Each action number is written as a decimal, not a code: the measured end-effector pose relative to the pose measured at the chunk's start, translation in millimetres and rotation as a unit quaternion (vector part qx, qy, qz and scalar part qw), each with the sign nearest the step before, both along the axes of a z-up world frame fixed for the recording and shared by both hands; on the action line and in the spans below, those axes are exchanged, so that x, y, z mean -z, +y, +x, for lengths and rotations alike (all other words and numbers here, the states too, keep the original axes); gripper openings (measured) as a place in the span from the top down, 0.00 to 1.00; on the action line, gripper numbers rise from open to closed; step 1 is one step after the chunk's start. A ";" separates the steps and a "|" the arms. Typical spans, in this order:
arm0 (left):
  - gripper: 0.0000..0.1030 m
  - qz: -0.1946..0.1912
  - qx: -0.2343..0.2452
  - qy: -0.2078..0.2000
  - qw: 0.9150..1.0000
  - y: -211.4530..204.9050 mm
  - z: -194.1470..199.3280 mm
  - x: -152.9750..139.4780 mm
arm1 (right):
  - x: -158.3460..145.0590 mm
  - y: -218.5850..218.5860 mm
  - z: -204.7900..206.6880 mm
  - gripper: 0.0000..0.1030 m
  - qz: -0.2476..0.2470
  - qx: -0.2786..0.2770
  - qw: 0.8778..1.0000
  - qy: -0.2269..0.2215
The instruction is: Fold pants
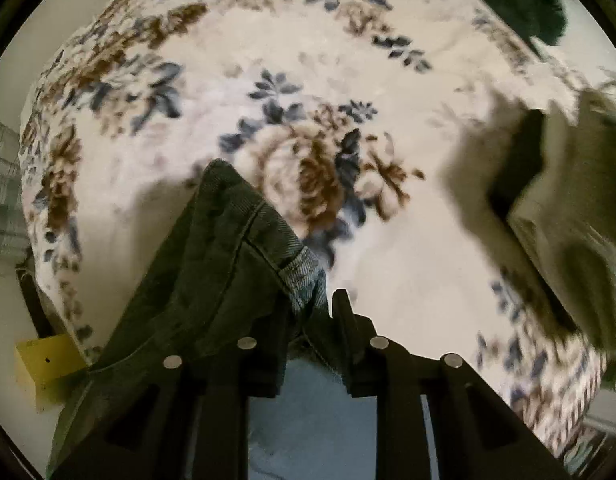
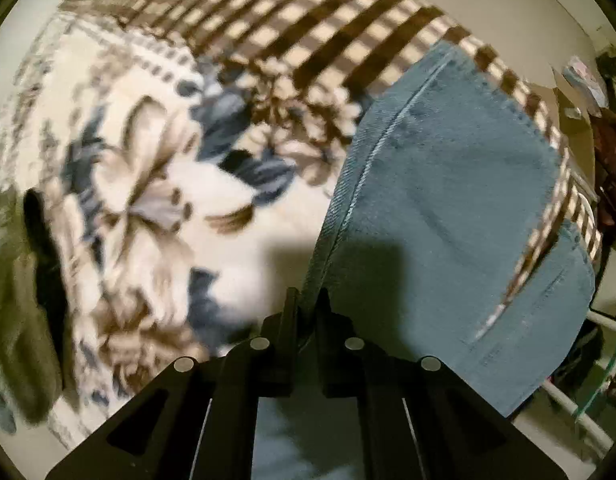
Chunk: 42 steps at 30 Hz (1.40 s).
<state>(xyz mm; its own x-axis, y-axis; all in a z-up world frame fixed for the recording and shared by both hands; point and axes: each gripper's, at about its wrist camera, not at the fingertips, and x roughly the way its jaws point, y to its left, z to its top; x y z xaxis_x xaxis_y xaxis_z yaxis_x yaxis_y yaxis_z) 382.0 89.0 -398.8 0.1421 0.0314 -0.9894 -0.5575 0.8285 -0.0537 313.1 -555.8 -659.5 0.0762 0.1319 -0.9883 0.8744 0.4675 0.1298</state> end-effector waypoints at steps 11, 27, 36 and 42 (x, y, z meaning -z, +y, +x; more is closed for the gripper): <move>0.87 0.000 -0.008 0.009 1.000 48.1 -163.1 4.2 | -56.2 -8.5 -156.0 0.94 0.006 -0.037 0.998 -0.045; 0.89 -0.015 -0.046 0.042 0.998 83.0 -258.8 130.1 | 57.8 -0.7 -278.5 0.91 0.032 -0.055 0.998 0.031; 0.88 -0.081 -0.088 0.027 0.992 112.4 -262.9 148.9 | 75.8 -25.0 -305.5 0.38 0.091 0.047 0.994 -0.038; 0.89 -0.079 -0.101 0.024 0.991 115.4 -268.6 150.2 | 84.1 -18.7 -311.3 0.67 0.067 0.052 0.996 -0.033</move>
